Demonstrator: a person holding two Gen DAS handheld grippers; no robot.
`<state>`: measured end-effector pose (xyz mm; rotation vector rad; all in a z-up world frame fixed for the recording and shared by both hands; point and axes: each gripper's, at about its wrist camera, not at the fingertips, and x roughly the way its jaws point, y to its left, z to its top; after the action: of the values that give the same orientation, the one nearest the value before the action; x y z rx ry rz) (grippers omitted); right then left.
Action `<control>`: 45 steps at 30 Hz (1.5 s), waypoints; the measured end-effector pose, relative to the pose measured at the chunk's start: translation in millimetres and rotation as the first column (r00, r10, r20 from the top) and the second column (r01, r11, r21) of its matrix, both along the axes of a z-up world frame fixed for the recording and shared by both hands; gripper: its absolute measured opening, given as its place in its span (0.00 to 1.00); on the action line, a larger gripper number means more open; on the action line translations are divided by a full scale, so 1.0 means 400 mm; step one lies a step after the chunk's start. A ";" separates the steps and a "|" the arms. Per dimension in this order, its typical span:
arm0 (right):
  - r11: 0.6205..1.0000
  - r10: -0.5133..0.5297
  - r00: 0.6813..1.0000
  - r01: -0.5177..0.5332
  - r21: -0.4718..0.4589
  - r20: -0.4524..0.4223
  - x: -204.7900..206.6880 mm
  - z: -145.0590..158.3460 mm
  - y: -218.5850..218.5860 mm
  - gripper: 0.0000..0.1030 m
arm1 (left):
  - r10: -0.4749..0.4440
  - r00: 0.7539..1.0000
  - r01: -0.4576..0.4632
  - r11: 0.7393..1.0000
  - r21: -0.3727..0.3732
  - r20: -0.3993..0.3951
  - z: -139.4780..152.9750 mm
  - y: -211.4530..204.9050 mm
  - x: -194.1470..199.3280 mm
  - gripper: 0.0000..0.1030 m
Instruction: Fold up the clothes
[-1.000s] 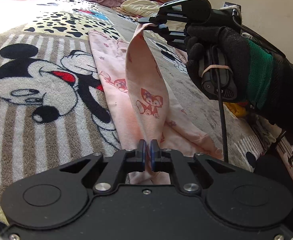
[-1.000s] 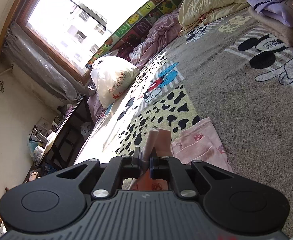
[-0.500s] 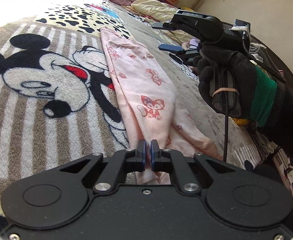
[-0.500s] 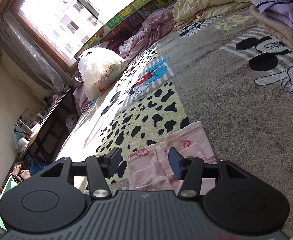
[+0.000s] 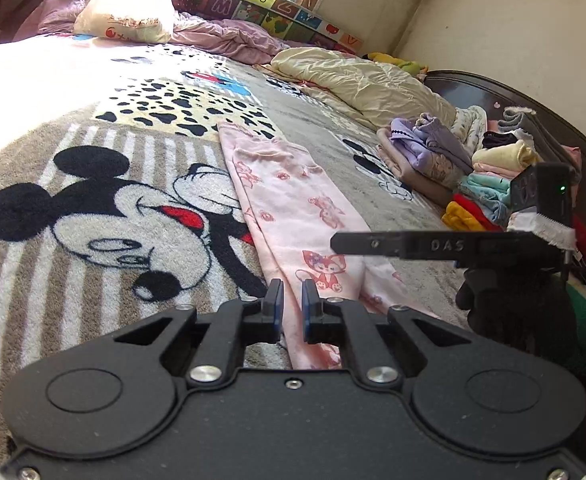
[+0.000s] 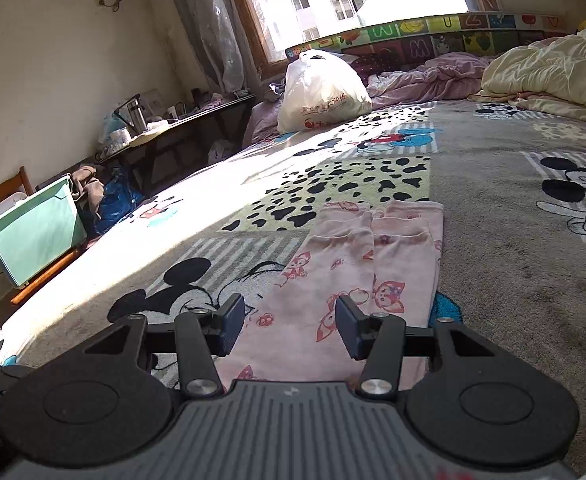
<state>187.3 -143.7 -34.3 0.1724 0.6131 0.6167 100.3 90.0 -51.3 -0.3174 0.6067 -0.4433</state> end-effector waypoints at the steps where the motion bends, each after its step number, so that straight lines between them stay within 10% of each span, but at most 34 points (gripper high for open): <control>1: 0.999 0.004 0.997 -0.007 -0.042 -0.082 0.020 -0.019 0.007 0.49 | -0.022 1.000 0.022 1.000 0.015 0.018 0.001 -0.017 0.000 0.05; 6: 1.000 -0.014 0.996 0.012 -0.021 -0.085 -0.002 -0.033 -0.004 0.49 | -0.138 0.988 0.123 0.975 0.184 0.071 -0.007 -0.119 -0.007 0.07; 10: 0.995 -0.027 0.997 0.034 0.094 -0.075 -0.044 -0.017 -0.055 0.49 | -0.137 0.989 0.145 0.958 0.246 -0.049 -0.037 -0.117 0.021 0.08; 18: 0.973 -0.136 0.968 0.171 0.156 -0.212 -0.058 -0.087 -0.222 0.51 | -0.029 0.999 0.032 0.996 0.080 -0.040 -0.028 -0.033 0.025 0.45; 24: 0.933 -0.153 0.940 0.239 0.270 -0.304 -0.030 -0.151 -0.293 0.52 | 0.040 0.991 -0.051 0.995 -0.083 -0.126 -0.056 0.006 0.063 0.48; 32: 0.944 -0.058 0.941 0.161 0.289 -0.334 -0.013 -0.158 -0.252 0.54 | 0.011 0.967 -0.076 0.966 -0.246 -0.254 -0.070 0.034 0.061 0.50; 39: 0.850 0.003 0.895 0.232 0.472 -0.446 -0.165 -0.216 -0.291 0.51 | -0.023 0.942 -0.082 0.951 -0.299 -0.334 -0.077 -0.003 -0.003 0.49; 45: 0.796 -0.040 0.878 0.316 0.517 -0.477 -0.236 -0.244 -0.289 0.35 | 0.057 0.932 -0.176 0.934 -0.310 -0.359 -0.096 -0.002 -0.010 0.23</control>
<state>92.8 -259.4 -132.0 0.9735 0.8228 0.5613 96.4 89.4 -89.5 -0.7688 0.8502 -0.3763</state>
